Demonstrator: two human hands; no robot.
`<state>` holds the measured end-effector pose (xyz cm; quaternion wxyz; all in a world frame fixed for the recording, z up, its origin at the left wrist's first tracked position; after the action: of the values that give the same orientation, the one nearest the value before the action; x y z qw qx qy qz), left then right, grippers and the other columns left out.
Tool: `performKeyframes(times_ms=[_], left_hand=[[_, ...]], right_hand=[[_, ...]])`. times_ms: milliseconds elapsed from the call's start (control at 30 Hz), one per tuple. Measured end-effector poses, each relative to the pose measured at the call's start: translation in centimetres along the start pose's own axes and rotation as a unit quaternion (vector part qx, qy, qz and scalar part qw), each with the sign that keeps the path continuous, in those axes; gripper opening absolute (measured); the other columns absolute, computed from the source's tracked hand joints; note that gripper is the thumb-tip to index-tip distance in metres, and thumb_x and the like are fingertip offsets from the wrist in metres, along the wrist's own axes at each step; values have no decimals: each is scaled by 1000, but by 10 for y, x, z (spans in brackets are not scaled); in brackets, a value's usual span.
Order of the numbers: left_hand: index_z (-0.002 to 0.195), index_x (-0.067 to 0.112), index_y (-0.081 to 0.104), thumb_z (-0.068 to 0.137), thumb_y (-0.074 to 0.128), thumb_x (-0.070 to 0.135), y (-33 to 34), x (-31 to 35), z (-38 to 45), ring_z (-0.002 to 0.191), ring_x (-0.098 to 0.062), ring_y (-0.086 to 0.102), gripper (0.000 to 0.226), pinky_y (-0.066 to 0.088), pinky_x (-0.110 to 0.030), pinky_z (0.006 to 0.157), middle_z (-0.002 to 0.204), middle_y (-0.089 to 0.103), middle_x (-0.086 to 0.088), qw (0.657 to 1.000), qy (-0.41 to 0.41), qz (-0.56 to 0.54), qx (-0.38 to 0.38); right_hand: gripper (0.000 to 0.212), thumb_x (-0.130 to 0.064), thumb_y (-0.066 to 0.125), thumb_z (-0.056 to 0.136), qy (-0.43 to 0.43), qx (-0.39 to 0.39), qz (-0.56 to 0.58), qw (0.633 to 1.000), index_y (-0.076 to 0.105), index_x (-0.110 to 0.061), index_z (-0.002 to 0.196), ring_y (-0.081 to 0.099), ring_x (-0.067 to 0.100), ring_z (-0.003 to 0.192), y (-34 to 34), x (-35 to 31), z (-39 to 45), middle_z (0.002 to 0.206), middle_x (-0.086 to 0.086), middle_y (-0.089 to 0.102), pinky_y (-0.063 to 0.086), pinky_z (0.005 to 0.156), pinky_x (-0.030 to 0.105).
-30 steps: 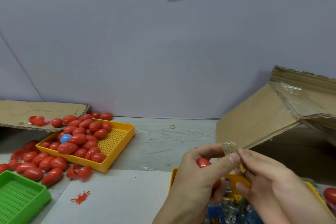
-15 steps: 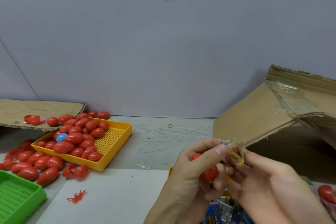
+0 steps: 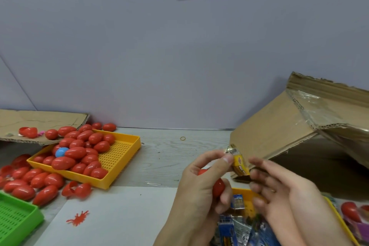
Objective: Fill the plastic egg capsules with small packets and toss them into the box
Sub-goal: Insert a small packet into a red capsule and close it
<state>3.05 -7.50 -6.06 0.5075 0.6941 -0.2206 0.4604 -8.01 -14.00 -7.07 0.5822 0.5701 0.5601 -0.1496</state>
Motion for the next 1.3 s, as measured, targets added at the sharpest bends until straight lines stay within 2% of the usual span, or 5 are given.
performKeyframes(times_ms=[233,367,767,1000,1300], left_hand=[[75,24,74,60,79,35,-11,-1,4,33,-13,40,20,27,-15,34,79,73,-12,995,30,55,77],[73,23,74,59,77,35,-12,-1,4,33,-13,39,19,26,-15,35,67,66,-8,994,37,64,83],[78,20,74,73,78,28,-14,-3,5,32,-16,38,10,28,-17,37,50,56,-6,988,42,118,91],[74,19,74,71,80,27,-13,-1,5,29,-14,36,10,26,-17,37,43,49,-3,987,49,126,85],[82,18,74,60,78,45,-13,-2,6,31,-16,36,35,26,-18,38,66,61,-16,986,53,140,69]], right_hand=[[8,-38,73,81,-272,-70,-288,915,74,-32,87,62,8,66,7,-28,-21,73,0,67,51,58,20],[22,-19,73,81,-292,-64,-382,874,71,-40,85,60,19,70,14,-22,-22,76,1,65,48,64,39],[13,-38,75,75,-372,-21,-512,774,64,-42,71,52,6,81,11,-21,-18,87,-18,56,41,63,11],[23,-50,57,72,-423,-17,-481,768,69,-32,64,53,9,73,14,-29,-22,76,-9,56,36,54,7],[24,-53,63,64,-374,-40,-378,846,76,-33,67,55,18,69,15,-29,-24,89,-8,61,46,48,38]])
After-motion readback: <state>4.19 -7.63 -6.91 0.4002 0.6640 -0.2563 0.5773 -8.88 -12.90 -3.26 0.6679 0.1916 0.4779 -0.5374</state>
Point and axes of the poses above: each hand's wrist, its own z-axis towards the middle knuckle, its own y-axis out of the palm, x = y × z, the point moved 5 cm from there along z, towards the middle knuckle
